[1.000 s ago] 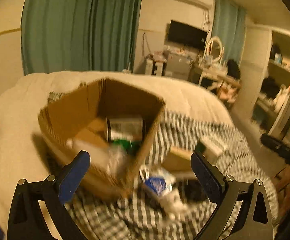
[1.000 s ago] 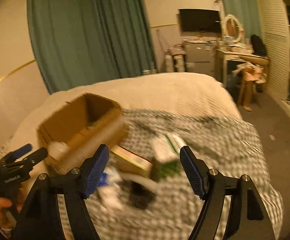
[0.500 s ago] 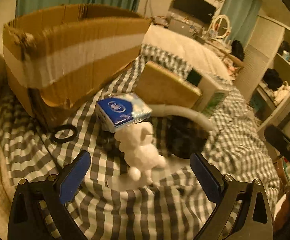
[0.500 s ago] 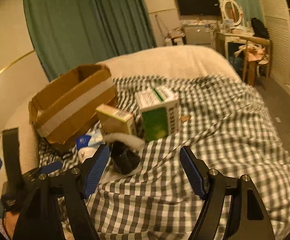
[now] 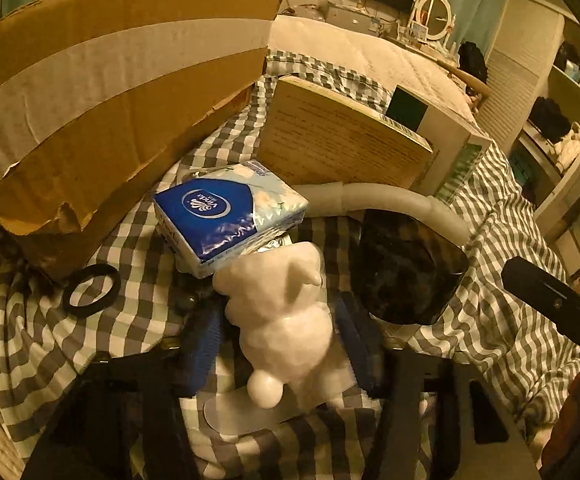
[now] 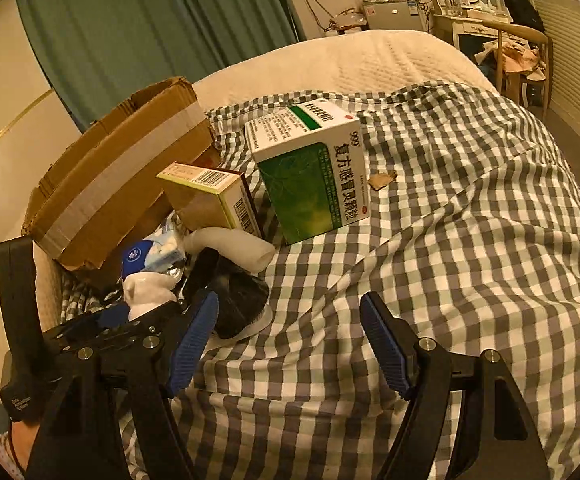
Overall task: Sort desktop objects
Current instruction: 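Grasp the black cylinder with the right tool while the left grasps the white figurine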
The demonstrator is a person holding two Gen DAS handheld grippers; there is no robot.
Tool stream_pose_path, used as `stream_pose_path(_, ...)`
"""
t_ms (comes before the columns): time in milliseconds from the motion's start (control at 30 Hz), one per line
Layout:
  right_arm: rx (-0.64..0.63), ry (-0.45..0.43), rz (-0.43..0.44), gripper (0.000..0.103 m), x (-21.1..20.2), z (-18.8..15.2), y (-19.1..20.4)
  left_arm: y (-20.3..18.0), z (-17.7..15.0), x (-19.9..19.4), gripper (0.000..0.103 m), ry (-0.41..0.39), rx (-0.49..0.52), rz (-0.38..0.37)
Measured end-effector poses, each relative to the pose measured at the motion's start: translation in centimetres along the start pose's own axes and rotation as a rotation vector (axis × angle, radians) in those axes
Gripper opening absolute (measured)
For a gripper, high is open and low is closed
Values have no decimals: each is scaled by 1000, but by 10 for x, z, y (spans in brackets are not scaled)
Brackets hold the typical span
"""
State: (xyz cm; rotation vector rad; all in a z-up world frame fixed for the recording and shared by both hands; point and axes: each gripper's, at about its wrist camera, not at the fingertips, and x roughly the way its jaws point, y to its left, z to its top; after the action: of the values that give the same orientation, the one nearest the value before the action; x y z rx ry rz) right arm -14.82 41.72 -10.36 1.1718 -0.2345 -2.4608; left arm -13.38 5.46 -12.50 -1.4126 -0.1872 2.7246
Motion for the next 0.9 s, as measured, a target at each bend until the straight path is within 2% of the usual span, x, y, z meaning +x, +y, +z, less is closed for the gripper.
stream_pose_path(100,-27,5,10,73,1,0,8,6,2,-9,53,2,-37,-1)
stream_pose_path(200,-69,6,38,73,2,-2,22,20,3,-27,53,-9,-115,-27)
stream_pose_path(333,-120,18,75,71,10,-3,36,31,6,-47,53,-31,-138,17)
stream_pose_path(500,-123,51,92,61,35,2,43,45,7,-48,53,-36,-182,30)
stream_pose_path(567,-130,61,86,50,44,4,45,44,6,-45,53,-30,-178,30)
stream_pose_path(800,-157,72,60,38,53,5,48,30,8,-37,53,-28,-127,21)
stream_pose_path(900,-189,72,43,28,49,7,50,29,7,-33,53,-17,-128,21)
